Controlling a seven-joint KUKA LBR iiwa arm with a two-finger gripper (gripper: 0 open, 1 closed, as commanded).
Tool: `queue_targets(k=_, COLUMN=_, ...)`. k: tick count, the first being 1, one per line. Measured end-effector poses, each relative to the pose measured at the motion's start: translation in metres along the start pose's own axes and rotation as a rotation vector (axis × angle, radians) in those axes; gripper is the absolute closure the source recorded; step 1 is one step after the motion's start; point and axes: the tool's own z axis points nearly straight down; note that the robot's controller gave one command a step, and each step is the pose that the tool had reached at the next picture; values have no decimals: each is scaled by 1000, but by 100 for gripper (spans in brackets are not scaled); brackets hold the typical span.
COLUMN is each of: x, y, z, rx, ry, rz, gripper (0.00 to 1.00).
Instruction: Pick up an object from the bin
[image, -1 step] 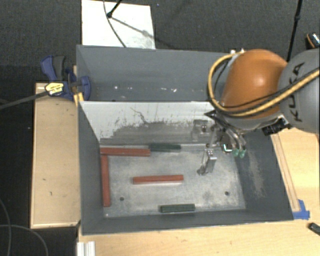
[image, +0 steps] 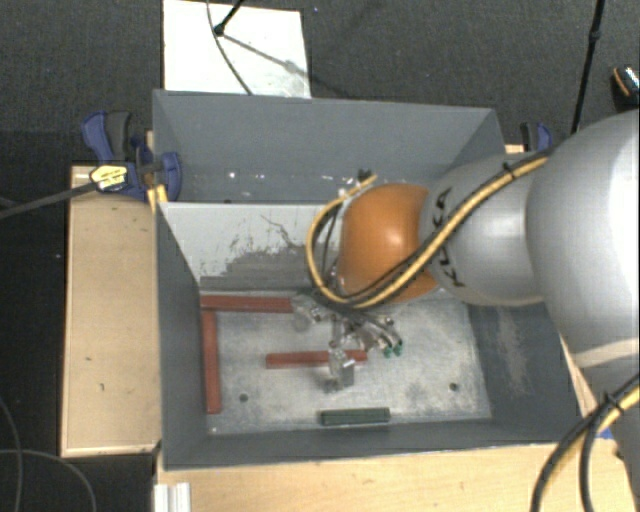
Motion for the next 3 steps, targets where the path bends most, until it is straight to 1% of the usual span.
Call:
queue_targets(k=1, x=-1, y=-2, z=-3, rx=1, ry=-4, rz=6, gripper=100)
queue_targets(k=2, x=-5, y=2, z=-124, rx=4, ry=-14, rz=21, gripper=100)
queue_targets(k=3, x=-11, y=15, z=-227, rx=4, ry=-15, rz=10, gripper=100)
